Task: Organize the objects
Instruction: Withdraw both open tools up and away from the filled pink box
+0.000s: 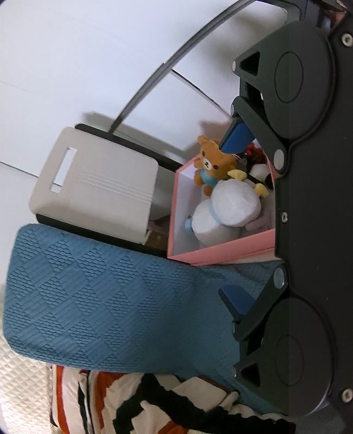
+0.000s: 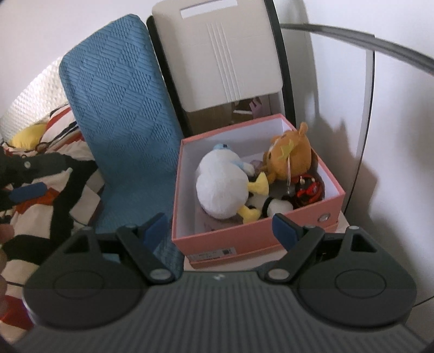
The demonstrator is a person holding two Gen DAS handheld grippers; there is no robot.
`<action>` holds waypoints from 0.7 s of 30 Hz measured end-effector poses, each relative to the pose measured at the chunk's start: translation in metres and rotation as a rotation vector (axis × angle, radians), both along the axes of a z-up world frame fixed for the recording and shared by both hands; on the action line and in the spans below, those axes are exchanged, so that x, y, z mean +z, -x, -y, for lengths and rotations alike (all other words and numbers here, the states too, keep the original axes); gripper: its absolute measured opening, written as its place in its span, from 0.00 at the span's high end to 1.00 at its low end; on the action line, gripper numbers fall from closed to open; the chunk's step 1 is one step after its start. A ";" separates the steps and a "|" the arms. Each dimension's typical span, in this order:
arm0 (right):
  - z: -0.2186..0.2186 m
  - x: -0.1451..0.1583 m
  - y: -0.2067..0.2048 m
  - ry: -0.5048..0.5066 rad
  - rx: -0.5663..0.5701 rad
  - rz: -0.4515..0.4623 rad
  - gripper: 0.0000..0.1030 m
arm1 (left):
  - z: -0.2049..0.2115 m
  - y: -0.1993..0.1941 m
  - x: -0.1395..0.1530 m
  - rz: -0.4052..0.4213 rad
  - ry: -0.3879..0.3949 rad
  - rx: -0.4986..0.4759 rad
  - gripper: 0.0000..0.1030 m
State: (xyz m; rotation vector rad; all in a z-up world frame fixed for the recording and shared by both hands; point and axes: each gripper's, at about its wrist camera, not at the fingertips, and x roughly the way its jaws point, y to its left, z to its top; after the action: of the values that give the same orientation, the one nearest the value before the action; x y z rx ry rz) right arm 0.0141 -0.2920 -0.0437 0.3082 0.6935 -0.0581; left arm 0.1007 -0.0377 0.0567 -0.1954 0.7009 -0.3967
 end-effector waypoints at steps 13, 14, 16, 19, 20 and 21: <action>0.006 -0.007 -0.004 0.011 -0.031 -0.011 0.17 | 0.008 0.000 -0.015 -0.047 -0.016 -0.019 0.00; 0.006 -0.007 -0.004 0.012 -0.029 -0.011 0.17 | 0.008 0.000 -0.015 -0.050 -0.013 -0.019 0.00; 0.005 -0.008 -0.006 0.010 -0.027 -0.015 0.17 | 0.008 -0.001 -0.016 -0.052 -0.008 -0.027 0.00; 0.004 -0.010 -0.006 0.007 -0.021 -0.020 0.17 | 0.009 -0.001 -0.017 -0.055 -0.009 -0.038 0.00; 0.004 -0.010 -0.006 0.005 -0.021 -0.019 0.17 | 0.009 0.000 -0.017 -0.053 -0.011 -0.040 0.00; 0.004 -0.010 -0.006 0.006 -0.024 -0.019 0.17 | 0.009 0.000 -0.017 -0.055 -0.010 -0.045 0.00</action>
State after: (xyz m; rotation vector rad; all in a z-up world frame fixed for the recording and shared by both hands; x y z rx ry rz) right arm 0.0204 -0.2963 -0.0540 0.3108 0.7088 -0.0861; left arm 0.1006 -0.0470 0.0393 -0.1816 0.7620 -0.4319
